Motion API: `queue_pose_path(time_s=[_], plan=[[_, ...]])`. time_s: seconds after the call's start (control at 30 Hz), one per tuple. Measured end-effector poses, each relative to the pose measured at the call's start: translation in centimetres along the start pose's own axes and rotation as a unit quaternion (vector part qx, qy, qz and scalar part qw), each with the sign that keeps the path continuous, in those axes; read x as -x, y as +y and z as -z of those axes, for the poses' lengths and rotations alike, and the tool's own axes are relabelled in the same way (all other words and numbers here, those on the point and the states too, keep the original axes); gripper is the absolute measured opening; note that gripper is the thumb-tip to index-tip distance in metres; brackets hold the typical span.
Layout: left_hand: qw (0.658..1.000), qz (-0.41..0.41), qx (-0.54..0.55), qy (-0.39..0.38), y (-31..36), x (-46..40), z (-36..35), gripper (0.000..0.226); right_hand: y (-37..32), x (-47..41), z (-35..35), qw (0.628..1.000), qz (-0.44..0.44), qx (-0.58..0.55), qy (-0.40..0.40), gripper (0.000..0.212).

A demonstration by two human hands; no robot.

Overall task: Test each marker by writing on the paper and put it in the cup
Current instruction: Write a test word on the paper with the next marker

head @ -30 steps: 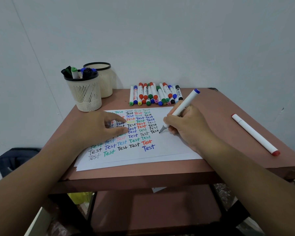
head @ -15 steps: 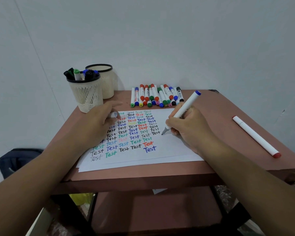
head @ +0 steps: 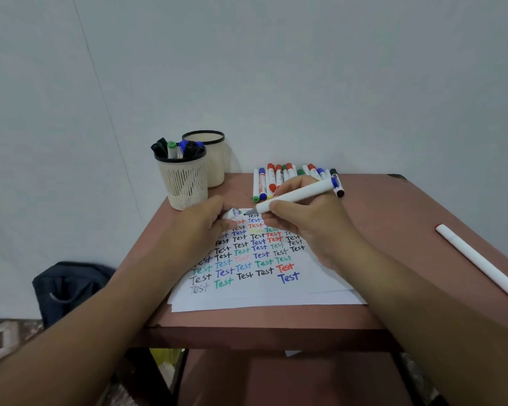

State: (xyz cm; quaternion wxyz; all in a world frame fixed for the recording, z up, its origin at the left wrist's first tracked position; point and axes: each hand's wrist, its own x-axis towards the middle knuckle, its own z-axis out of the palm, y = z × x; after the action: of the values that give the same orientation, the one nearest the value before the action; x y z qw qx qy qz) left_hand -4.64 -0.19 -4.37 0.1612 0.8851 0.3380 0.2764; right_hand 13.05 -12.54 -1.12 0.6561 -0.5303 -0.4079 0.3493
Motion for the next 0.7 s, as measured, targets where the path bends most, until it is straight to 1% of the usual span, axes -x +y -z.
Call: queue_pose_path(time_s=[0.13,0.43,0.53,0.6,0.7], plan=[[1.000,-0.006,0.006,-0.003,-0.3,-0.2,-0.2,0.015,0.4,-0.7,-0.9,1.000,0.000,0.021,0.002,0.015],[0.998,-0.060,0.027,0.006,-0.3,0.0,-0.1,0.013,0.9,-1.2,-1.7,0.999,-0.006,0.044,-0.008,0.015],[0.998,-0.050,0.032,0.011,-0.5,0.0,-0.2,0.007,0.9,-1.4,-1.9,0.999,-0.001,0.054,-0.005,0.014],[0.999,-0.034,0.041,0.006,-0.7,0.0,-0.3,0.007,0.8,-1.6,-2.0,0.998,0.002,0.055,-0.004,0.015],[0.999,-0.034,0.039,0.010,-0.8,-0.2,-0.5,0.007,0.7,-1.8,-2.1,0.998,0.006,0.058,-0.009,0.015]])
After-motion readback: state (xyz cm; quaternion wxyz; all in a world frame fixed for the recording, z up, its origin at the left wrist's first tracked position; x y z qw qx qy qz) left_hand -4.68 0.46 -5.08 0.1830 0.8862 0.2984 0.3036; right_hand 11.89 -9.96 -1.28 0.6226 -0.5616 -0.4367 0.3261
